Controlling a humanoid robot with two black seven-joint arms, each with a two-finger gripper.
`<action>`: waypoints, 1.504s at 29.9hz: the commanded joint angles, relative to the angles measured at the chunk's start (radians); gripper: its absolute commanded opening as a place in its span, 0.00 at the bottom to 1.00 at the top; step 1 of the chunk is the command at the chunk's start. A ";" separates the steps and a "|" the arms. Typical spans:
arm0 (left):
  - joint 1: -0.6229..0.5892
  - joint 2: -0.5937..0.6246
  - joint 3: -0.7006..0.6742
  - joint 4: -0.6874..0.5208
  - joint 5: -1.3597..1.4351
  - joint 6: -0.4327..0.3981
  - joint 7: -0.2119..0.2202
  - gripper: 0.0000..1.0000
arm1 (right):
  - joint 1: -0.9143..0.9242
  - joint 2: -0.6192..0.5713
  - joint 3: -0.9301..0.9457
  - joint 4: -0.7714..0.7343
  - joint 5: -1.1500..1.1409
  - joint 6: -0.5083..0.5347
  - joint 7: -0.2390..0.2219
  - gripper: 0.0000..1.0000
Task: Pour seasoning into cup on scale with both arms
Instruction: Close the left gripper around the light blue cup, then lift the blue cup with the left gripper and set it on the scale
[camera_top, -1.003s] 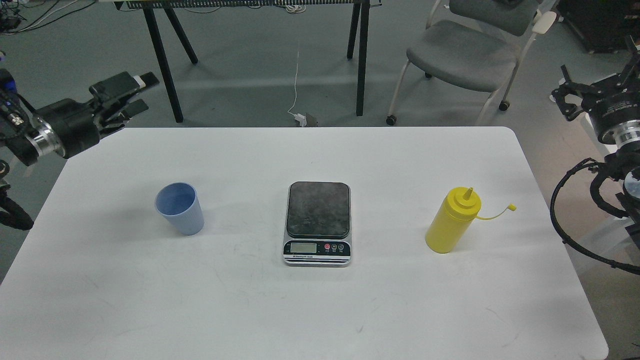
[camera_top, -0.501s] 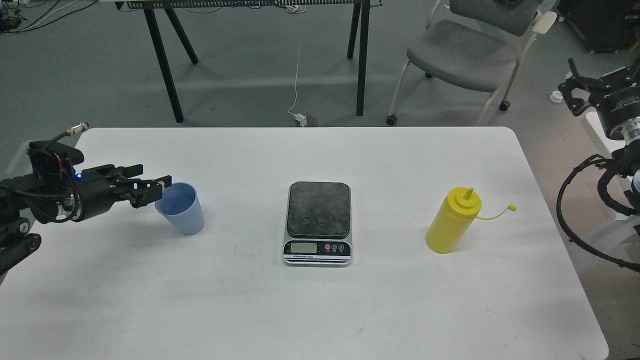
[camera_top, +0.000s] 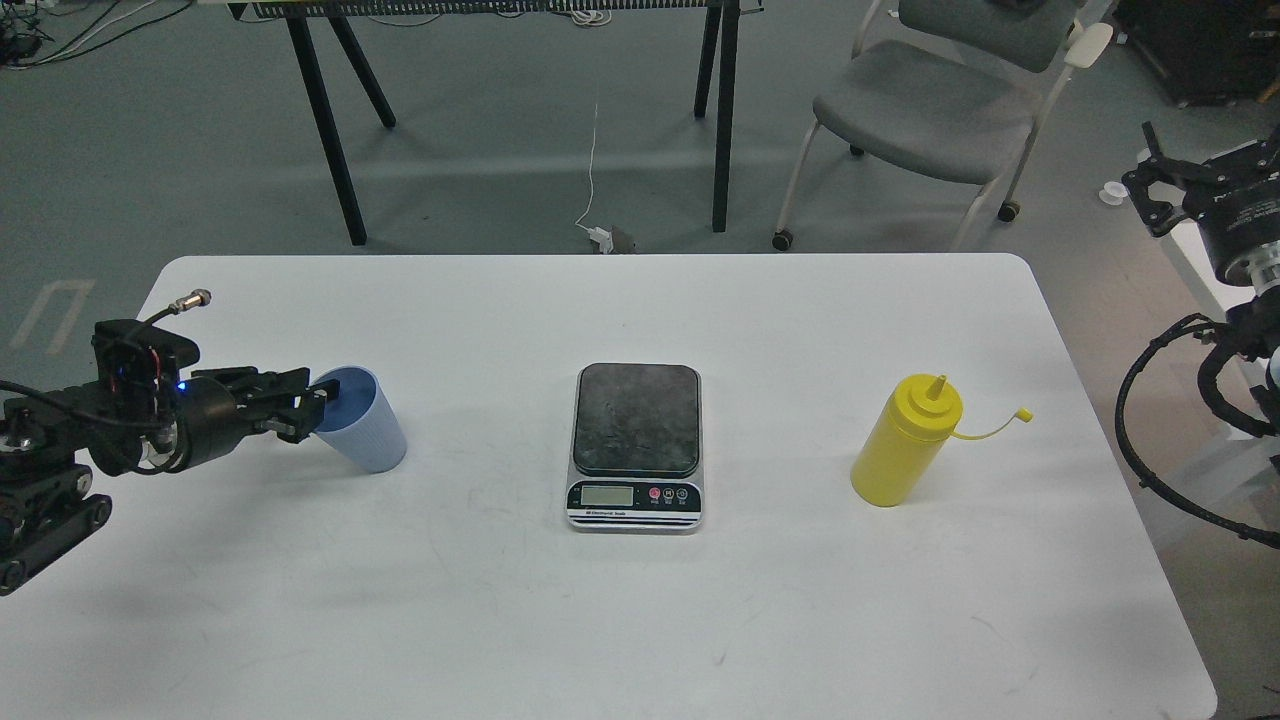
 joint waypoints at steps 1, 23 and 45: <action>-0.002 0.000 0.010 0.001 -0.003 -0.007 0.000 0.06 | -0.003 0.000 0.000 0.001 0.000 0.000 0.000 0.99; -0.409 -0.222 0.023 -0.232 0.075 -0.311 0.000 0.01 | -0.081 -0.087 0.058 0.058 0.002 0.000 0.000 0.99; -0.407 -0.422 0.174 -0.106 0.075 -0.312 0.045 0.08 | -0.154 -0.112 0.123 0.103 0.002 0.000 0.005 0.99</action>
